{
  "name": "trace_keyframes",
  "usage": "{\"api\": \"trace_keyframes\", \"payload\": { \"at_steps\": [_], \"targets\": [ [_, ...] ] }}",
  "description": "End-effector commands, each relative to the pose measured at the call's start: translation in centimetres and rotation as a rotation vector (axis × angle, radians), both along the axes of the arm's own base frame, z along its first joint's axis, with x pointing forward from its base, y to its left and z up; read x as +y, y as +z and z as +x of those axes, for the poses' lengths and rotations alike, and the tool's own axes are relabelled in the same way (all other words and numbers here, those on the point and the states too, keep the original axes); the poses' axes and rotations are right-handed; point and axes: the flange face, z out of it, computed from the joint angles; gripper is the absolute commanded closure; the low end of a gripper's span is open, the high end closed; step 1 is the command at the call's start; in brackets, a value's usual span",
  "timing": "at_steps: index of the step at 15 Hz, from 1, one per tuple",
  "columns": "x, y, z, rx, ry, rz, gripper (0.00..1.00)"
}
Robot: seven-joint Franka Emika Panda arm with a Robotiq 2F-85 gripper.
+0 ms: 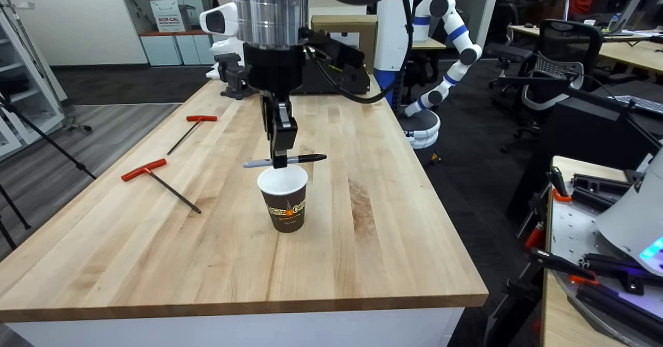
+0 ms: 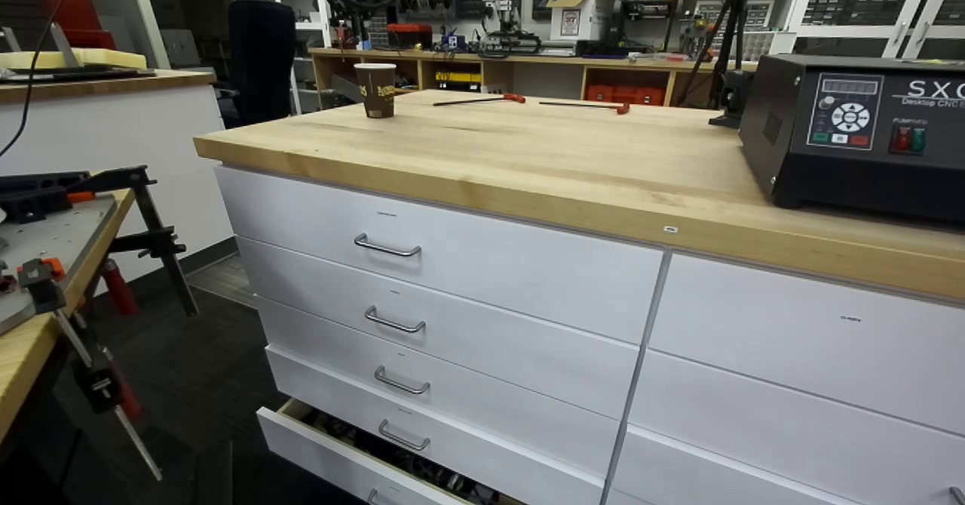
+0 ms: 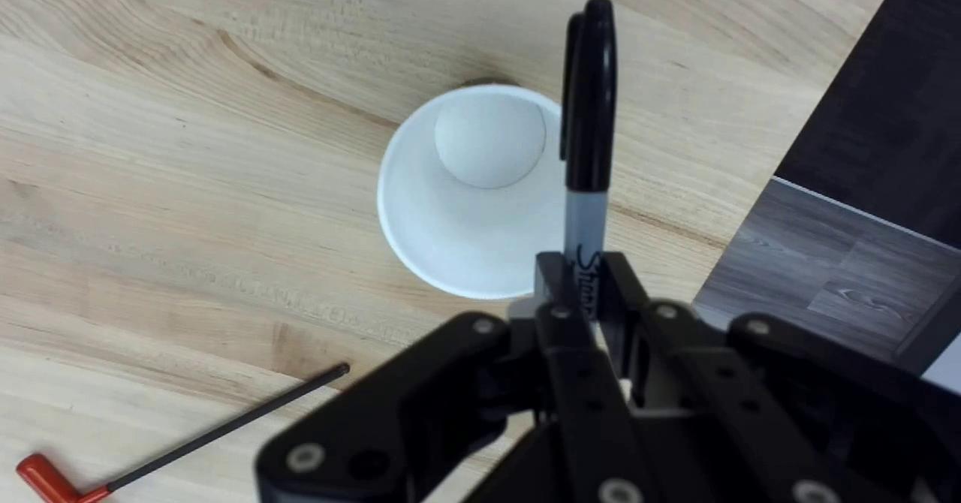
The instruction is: Move the cup to the left side of the black sharpie and put the sharpie in it
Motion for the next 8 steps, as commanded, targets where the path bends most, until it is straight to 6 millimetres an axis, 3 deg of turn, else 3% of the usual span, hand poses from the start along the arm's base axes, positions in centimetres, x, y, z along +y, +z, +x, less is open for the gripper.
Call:
{"api": "trace_keyframes", "payload": {
  "at_steps": [1, 8],
  "targets": [
    [1.5, -0.2, 0.1, 0.0, 0.021, 0.01, 0.95],
    [2.9, -1.1, 0.3, -0.013, 0.048, 0.009, 0.95]
  ]
}}
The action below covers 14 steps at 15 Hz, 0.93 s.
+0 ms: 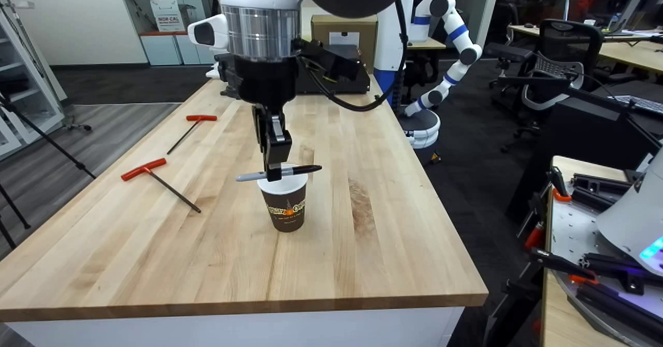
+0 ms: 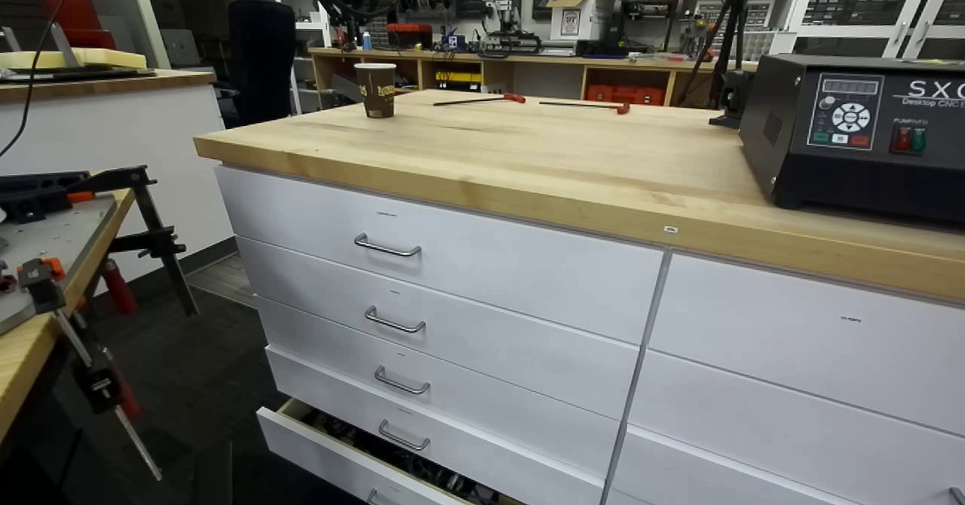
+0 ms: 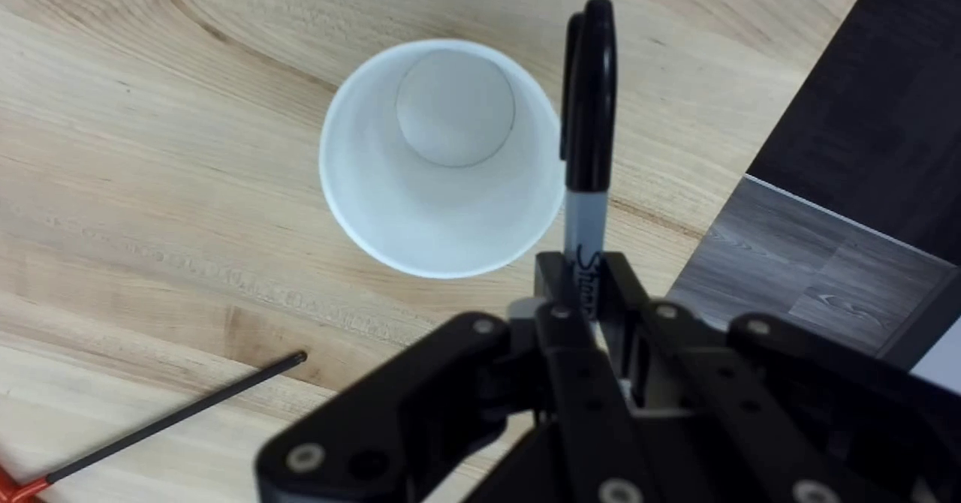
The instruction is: Move the cup to the left side of the black sharpie and put the sharpie in it
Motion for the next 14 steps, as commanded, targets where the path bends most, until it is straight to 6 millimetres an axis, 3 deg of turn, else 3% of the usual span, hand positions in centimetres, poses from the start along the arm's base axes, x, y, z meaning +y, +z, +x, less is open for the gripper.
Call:
{"api": "trace_keyframes", "payload": {
  "at_steps": [1, 10, 14],
  "targets": [
    [1.0, -0.1, 0.8, -0.024, 0.018, 0.009, 0.95],
    [1.2, -3.3, 3.1, -0.051, 0.023, 0.009, 0.95],
    [1.0, -3.6, 3.8, -0.068, 0.007, 0.02, 0.95]
  ]
}}
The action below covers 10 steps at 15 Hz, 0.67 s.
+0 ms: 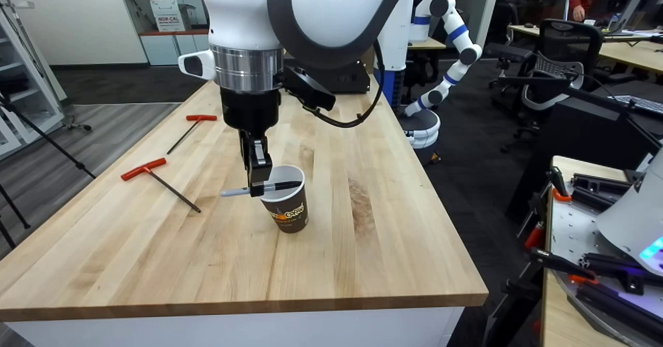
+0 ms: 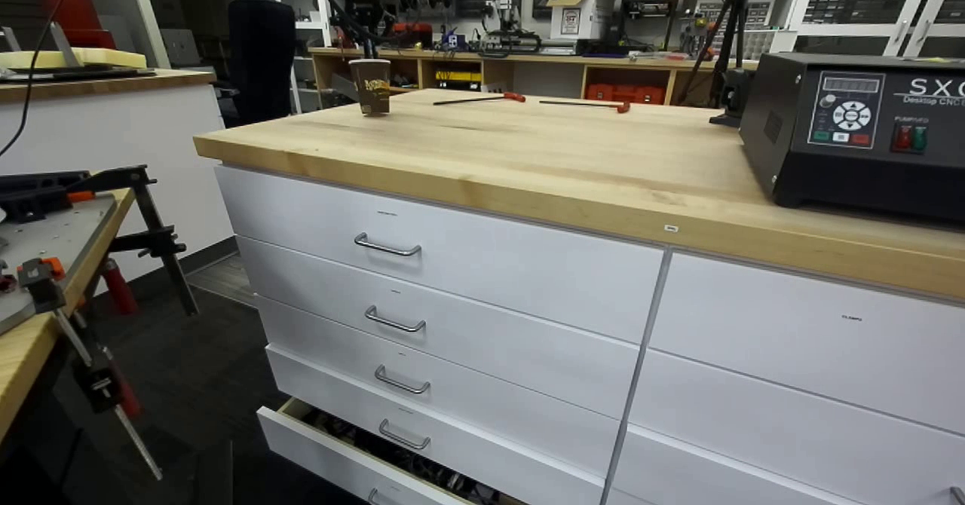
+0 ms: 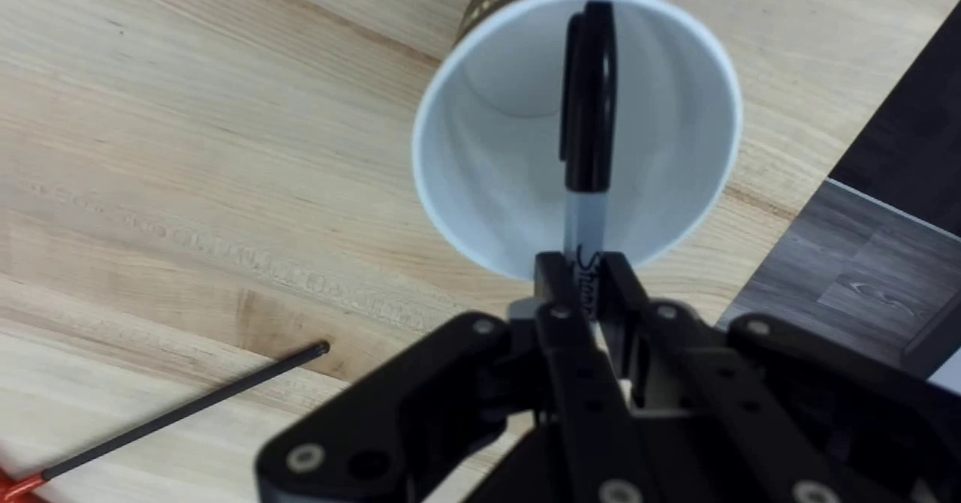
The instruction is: Move the cup to the left side of the black sharpie and put the sharpie in it
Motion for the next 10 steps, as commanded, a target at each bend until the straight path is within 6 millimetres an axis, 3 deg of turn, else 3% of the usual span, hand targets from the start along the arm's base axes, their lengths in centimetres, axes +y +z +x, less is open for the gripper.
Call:
{"api": "trace_keyframes", "payload": {
  "at_steps": [1, 6, 7, 8, 10],
  "targets": [
    [0.3, 0.3, 1.0, -0.037, -0.003, 0.006, 0.95],
    [0.2, 0.8, 1.3, -0.054, -0.018, 0.019, 0.94],
    [0.1, 1.1, 1.3, -0.059, -0.023, 0.021, 0.62],
    [-0.2, 1.5, 1.4, -0.069, -0.027, 0.025, 0.61],
    [-0.9, 2.5, 1.5, -0.09, -0.04, 0.035, 0.5]
  ]
}}
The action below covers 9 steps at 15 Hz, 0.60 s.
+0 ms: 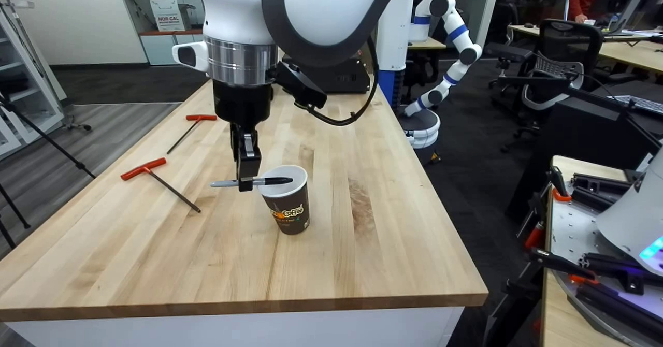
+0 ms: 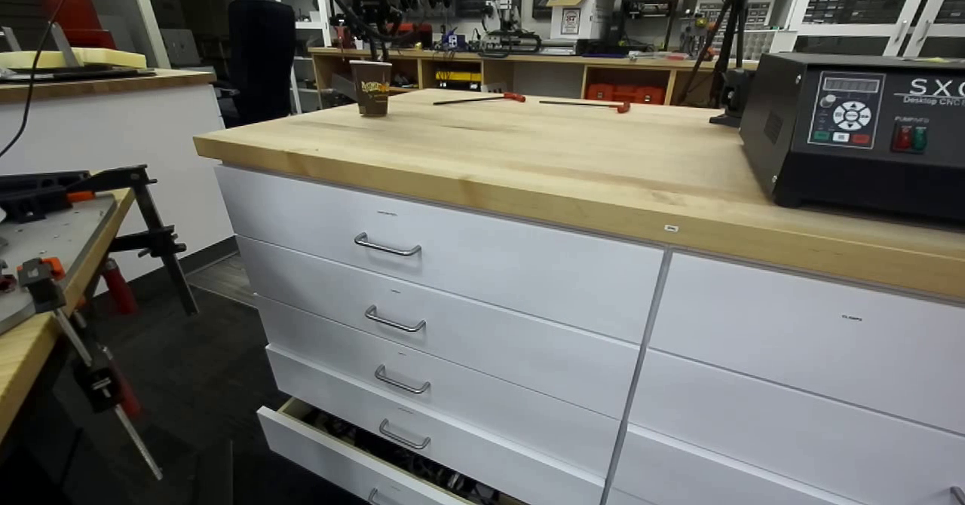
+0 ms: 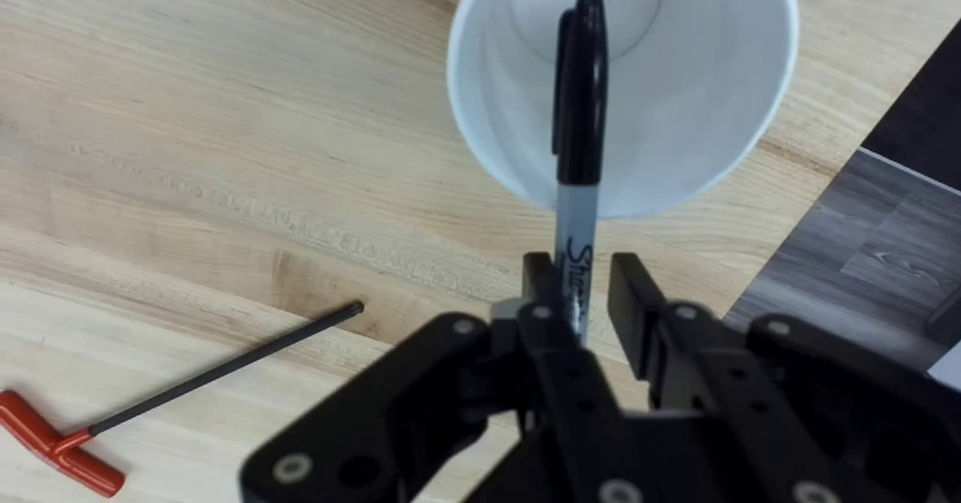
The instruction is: Move the cup to the left side of the black sharpie and put the sharpie in it
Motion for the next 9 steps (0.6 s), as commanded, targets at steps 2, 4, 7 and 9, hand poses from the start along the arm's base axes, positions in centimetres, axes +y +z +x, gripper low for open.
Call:
{"api": "trace_keyframes", "payload": {
  "at_steps": [2, 4, 7, 9],
  "targets": [
    [-1.6, 2.9, 0.4, -0.066, -0.041, 0.013, 0.37],
    [-2.6, 4.2, 0.5, -0.089, -0.058, 0.019, 0.25],
    [-4.3, 7.1, 0.3, -0.121, -0.092, 0.029, 0.05],
    [-5.6, 8.9, -0.1, -0.14, -0.116, 0.031, 0.0]
  ]
}}
